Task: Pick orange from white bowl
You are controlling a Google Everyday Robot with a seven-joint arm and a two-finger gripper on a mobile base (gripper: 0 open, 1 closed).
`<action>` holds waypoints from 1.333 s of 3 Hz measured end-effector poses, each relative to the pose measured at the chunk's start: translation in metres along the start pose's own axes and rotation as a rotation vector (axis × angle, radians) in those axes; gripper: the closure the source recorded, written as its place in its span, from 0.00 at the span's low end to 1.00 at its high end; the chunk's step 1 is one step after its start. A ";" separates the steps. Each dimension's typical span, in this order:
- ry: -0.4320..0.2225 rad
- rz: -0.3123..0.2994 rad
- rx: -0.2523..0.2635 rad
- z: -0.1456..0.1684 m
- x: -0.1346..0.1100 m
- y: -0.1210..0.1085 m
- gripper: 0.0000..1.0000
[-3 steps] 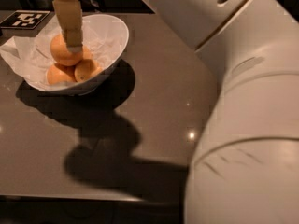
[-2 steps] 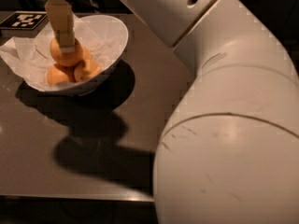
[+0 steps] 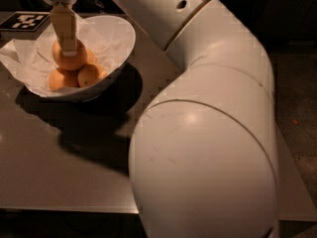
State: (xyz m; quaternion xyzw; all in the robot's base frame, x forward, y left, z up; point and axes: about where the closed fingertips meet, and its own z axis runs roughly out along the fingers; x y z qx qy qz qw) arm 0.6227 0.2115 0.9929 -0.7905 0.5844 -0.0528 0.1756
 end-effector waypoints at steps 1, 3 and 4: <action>-0.007 0.015 -0.029 0.016 -0.003 -0.003 0.19; -0.029 0.047 -0.088 0.043 -0.004 -0.005 0.20; -0.040 0.059 -0.115 0.054 -0.001 -0.006 0.18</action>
Offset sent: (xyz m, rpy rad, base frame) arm -0.0023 -0.0086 -0.0426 -0.0901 0.1895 -0.0333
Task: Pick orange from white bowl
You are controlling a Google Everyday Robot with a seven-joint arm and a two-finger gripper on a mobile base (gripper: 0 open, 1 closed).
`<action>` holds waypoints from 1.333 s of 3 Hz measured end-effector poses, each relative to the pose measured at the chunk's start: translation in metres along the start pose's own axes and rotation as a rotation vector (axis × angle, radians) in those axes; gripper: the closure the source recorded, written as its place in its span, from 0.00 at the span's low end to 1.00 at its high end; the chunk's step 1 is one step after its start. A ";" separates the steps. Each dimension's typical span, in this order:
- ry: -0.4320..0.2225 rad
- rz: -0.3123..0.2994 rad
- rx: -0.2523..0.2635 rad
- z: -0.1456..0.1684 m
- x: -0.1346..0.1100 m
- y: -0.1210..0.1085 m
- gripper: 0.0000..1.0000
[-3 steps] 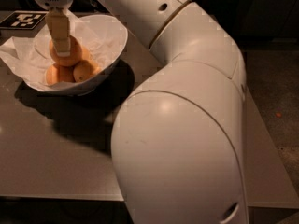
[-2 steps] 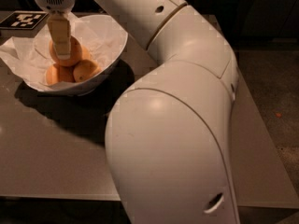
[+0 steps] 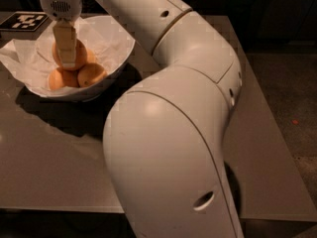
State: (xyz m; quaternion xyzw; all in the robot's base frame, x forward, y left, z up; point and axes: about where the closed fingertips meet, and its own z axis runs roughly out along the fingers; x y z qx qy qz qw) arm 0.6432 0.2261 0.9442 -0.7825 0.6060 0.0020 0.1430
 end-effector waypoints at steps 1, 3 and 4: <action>-0.007 0.002 -0.024 0.010 0.001 0.000 0.16; -0.028 -0.003 -0.013 0.021 -0.006 -0.009 0.34; -0.044 -0.003 0.006 0.024 -0.010 -0.014 0.57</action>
Offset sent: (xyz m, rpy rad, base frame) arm -0.0148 -0.0231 -0.0221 -0.1155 0.1368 0.0235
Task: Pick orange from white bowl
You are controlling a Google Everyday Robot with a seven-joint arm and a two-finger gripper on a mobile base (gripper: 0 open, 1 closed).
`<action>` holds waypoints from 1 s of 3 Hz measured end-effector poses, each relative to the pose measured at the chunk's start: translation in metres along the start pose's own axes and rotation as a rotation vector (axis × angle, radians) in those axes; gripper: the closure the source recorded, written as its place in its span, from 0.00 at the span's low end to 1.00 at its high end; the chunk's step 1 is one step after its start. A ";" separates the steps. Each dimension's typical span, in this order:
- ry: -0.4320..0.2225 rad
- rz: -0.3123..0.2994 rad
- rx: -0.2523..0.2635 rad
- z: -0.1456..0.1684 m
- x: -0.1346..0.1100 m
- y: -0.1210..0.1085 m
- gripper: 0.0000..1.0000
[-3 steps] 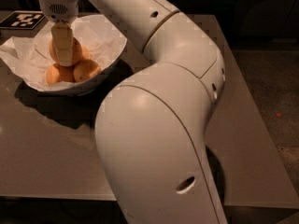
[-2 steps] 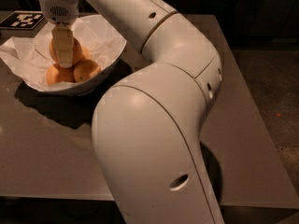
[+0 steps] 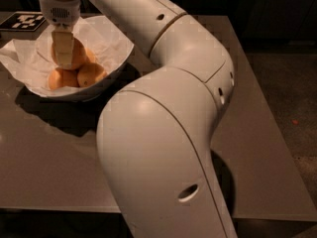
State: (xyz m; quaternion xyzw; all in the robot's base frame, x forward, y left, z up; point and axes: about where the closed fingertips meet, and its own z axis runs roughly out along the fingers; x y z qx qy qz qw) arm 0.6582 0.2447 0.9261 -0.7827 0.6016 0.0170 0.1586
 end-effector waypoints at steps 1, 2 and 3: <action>0.000 0.000 0.000 0.000 0.000 0.000 0.81; -0.006 -0.030 0.048 -0.014 -0.006 0.003 1.00; -0.024 -0.074 0.105 -0.040 -0.009 0.014 1.00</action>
Offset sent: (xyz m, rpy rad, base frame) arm -0.0307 -0.0083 0.0368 0.0113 -0.1221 0.0521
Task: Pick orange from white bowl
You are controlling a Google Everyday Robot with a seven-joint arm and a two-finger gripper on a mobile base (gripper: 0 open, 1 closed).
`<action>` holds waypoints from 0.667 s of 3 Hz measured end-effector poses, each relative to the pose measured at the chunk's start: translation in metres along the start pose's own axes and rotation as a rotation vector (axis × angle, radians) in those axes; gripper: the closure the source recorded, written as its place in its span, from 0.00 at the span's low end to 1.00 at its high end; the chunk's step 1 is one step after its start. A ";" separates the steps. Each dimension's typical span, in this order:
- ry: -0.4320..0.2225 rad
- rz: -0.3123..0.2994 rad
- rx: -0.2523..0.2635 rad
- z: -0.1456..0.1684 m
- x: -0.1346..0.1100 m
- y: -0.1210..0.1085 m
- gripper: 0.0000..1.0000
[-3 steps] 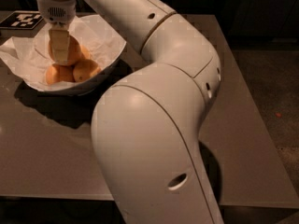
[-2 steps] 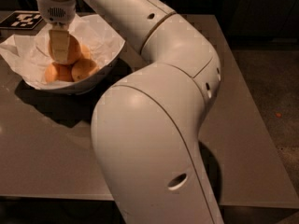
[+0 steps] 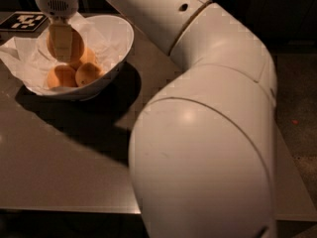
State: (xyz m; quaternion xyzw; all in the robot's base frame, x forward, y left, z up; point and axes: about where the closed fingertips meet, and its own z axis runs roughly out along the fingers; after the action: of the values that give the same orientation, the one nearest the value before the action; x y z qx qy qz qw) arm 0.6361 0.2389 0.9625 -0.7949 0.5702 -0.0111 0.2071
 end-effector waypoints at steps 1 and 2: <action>-0.022 -0.042 0.032 -0.024 -0.005 0.011 1.00; -0.086 -0.076 0.053 -0.047 -0.006 0.033 1.00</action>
Offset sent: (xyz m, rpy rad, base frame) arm -0.0803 -0.0441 0.0489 0.1540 -0.0558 0.1378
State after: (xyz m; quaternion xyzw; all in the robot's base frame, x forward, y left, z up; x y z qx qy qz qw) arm 0.5920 0.2205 0.9955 -0.8098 0.5299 0.0000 0.2519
